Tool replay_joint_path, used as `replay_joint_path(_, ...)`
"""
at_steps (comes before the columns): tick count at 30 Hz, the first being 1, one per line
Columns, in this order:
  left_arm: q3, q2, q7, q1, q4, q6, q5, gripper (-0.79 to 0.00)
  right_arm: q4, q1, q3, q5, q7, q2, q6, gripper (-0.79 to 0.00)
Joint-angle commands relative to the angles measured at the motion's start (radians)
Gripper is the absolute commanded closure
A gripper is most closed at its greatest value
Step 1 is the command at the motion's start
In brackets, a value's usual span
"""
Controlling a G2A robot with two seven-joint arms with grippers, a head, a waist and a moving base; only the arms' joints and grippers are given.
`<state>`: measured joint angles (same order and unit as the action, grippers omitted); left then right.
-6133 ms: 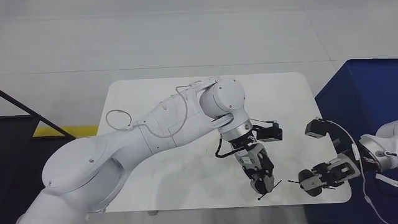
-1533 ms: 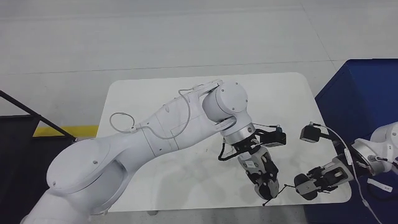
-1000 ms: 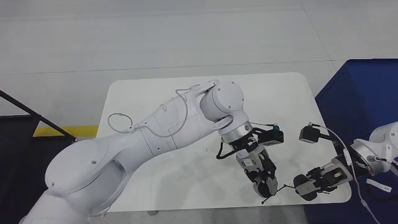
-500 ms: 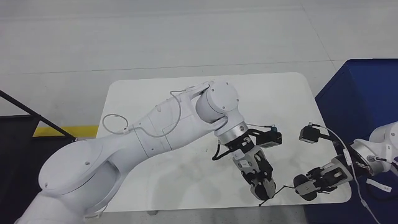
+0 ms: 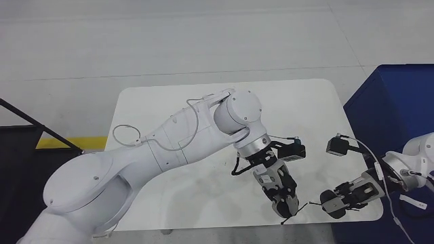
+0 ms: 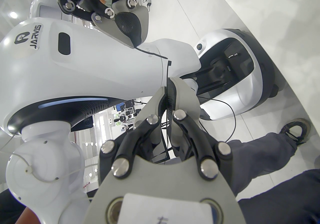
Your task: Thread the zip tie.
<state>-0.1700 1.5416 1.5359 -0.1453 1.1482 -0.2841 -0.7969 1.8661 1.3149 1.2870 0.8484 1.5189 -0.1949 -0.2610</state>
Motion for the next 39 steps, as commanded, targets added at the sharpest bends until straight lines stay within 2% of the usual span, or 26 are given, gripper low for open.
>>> replay_joint_path(1, 0.000, 0.004, 0.000, 0.001, -0.002, 0.000, 0.010, 0.000, 0.000, 0.000, 0.000, 0.000, 0.000, 0.000, 0.000, 0.000)
replay_joint_path(11, 0.000, 0.018, 0.000, 0.009, -0.021, 0.018, 0.006, 0.000, 0.000, 0.000, 0.000, 0.000, 0.000, 0.000, 0.000, 0.000)
replay_joint_path(39, 0.000, 0.009, 0.000, 0.008, -0.001, 0.037, -0.004, 0.000, 0.000, 0.000, 0.000, 0.000, 0.000, 0.000, 0.000, 0.000)
